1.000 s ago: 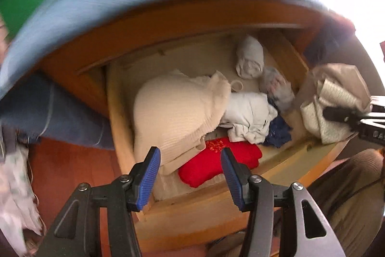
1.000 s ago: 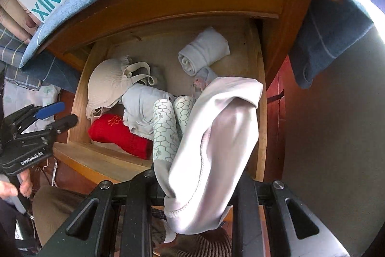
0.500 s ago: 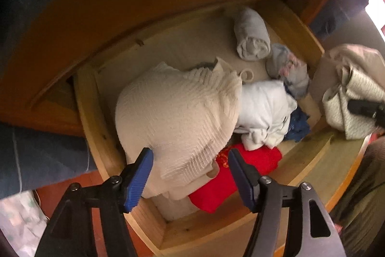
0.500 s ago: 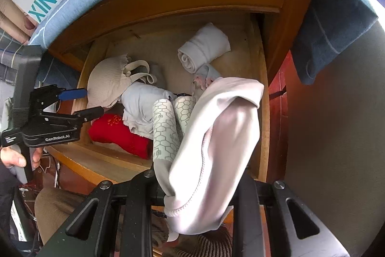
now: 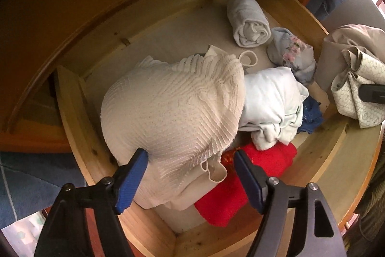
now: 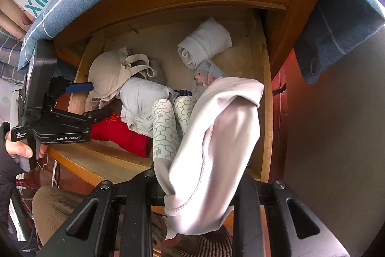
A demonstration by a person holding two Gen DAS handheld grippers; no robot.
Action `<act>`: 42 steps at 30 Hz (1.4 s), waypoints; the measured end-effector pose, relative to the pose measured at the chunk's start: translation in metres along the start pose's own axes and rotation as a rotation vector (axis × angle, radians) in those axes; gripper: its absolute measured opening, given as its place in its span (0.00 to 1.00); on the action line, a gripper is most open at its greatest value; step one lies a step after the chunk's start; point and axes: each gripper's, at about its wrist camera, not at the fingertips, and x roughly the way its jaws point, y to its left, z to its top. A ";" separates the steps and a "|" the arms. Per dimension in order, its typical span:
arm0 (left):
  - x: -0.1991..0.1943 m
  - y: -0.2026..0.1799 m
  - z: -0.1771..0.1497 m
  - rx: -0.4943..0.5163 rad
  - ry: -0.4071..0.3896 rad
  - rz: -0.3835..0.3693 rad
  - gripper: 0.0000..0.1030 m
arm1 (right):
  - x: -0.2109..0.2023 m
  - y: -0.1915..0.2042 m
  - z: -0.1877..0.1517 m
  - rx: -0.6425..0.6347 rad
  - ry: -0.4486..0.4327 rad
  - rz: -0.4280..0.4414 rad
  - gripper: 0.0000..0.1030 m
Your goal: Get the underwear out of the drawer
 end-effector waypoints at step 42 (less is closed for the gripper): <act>-0.095 0.005 -0.030 -0.202 -0.132 -0.081 0.05 | -0.002 -0.008 -0.001 0.036 -0.007 0.080 0.24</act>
